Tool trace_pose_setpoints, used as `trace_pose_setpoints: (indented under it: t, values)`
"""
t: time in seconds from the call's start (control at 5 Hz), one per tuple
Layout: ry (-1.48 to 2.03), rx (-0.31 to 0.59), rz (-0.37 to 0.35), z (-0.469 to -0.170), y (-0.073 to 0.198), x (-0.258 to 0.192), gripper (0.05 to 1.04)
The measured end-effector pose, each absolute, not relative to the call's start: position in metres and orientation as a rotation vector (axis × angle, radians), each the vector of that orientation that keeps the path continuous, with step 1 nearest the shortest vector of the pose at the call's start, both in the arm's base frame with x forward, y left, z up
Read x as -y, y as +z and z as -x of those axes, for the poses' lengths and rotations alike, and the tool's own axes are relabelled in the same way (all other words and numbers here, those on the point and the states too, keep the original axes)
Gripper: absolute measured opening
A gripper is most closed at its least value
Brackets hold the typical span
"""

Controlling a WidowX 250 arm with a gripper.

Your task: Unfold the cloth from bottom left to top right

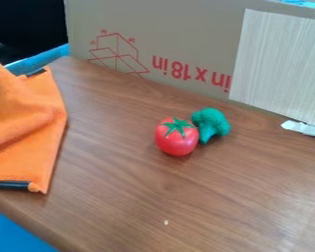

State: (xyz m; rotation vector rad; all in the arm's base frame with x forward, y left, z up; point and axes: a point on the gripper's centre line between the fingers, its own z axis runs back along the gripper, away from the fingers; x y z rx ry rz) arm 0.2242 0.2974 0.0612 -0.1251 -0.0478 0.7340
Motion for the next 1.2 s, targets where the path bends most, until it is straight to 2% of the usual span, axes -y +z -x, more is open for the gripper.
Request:
trace_pose_setpoints:
  t: [0.4, 0.8, 1.2]
  values:
    - [0.764, 0.023, 0.090, -0.244, 0.091, -0.271, 0.067]
    - [0.801, 0.012, 0.043, -0.256, 0.105, -0.257, 0.067]
    - [0.835, 0.020, 0.062, -0.255, 0.126, -0.262, 0.067]
